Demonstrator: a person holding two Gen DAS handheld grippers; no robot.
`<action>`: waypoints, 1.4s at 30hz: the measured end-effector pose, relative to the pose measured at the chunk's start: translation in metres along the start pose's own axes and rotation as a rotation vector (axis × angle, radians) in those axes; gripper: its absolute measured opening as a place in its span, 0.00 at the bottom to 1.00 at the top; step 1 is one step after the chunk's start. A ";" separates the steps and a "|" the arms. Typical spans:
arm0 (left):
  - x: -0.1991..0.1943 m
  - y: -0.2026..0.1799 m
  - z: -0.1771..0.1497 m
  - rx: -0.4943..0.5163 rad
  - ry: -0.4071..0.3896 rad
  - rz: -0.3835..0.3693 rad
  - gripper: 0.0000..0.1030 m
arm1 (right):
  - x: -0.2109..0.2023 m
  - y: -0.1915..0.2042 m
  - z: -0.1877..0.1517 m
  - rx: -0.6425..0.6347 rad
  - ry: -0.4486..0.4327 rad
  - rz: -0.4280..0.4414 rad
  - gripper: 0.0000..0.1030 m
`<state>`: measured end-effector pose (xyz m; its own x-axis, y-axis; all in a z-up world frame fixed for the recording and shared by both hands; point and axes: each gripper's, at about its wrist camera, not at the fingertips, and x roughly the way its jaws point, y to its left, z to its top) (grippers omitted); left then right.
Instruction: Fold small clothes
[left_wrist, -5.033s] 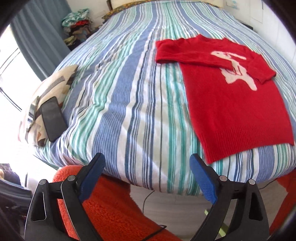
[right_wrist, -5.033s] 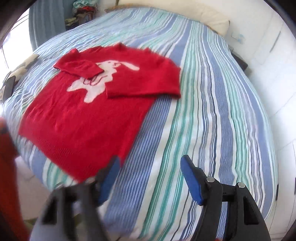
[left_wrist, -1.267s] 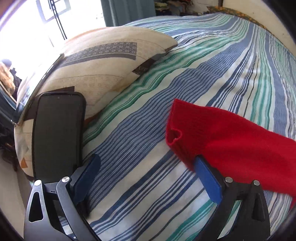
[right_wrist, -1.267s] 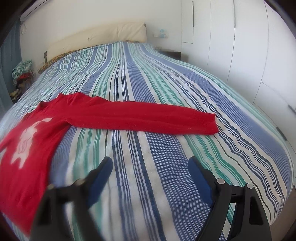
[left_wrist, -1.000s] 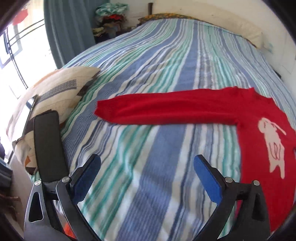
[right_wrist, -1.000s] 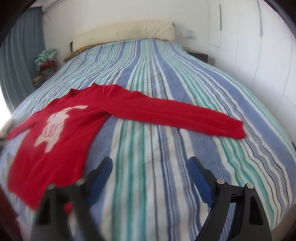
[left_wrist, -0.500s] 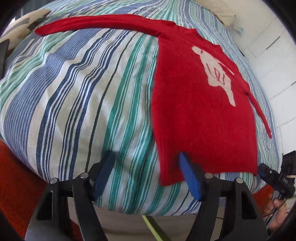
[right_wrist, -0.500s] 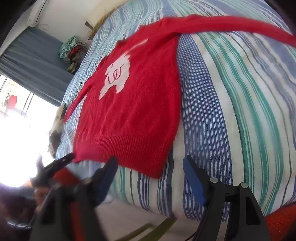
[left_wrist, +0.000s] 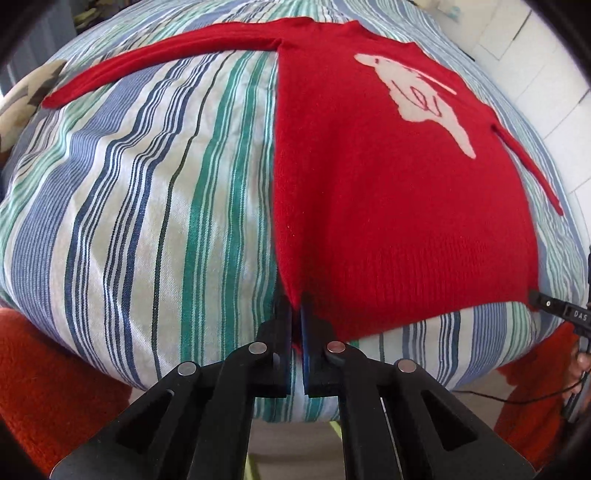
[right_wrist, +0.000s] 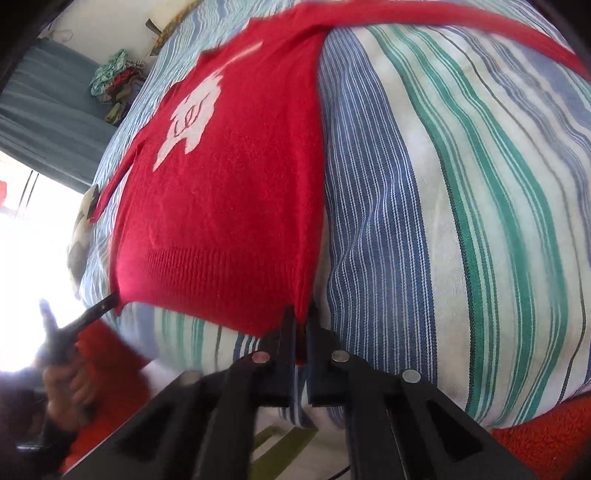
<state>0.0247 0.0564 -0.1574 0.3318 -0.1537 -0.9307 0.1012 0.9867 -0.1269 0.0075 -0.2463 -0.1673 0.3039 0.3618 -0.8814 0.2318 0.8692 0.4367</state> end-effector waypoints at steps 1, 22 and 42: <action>0.000 -0.005 0.000 0.028 -0.007 0.032 0.06 | 0.003 0.001 0.000 -0.007 -0.002 -0.009 0.03; -0.106 0.052 0.063 -0.166 -0.372 0.170 0.87 | -0.127 -0.072 0.070 0.124 -0.354 -0.021 0.37; -0.018 0.084 0.067 -0.254 -0.339 0.321 0.91 | -0.111 -0.293 0.129 0.882 -0.706 0.004 0.39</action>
<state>0.0900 0.1386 -0.1285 0.5972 0.1917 -0.7789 -0.2717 0.9620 0.0284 0.0253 -0.5850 -0.1738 0.6955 -0.1500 -0.7027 0.7160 0.2260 0.6605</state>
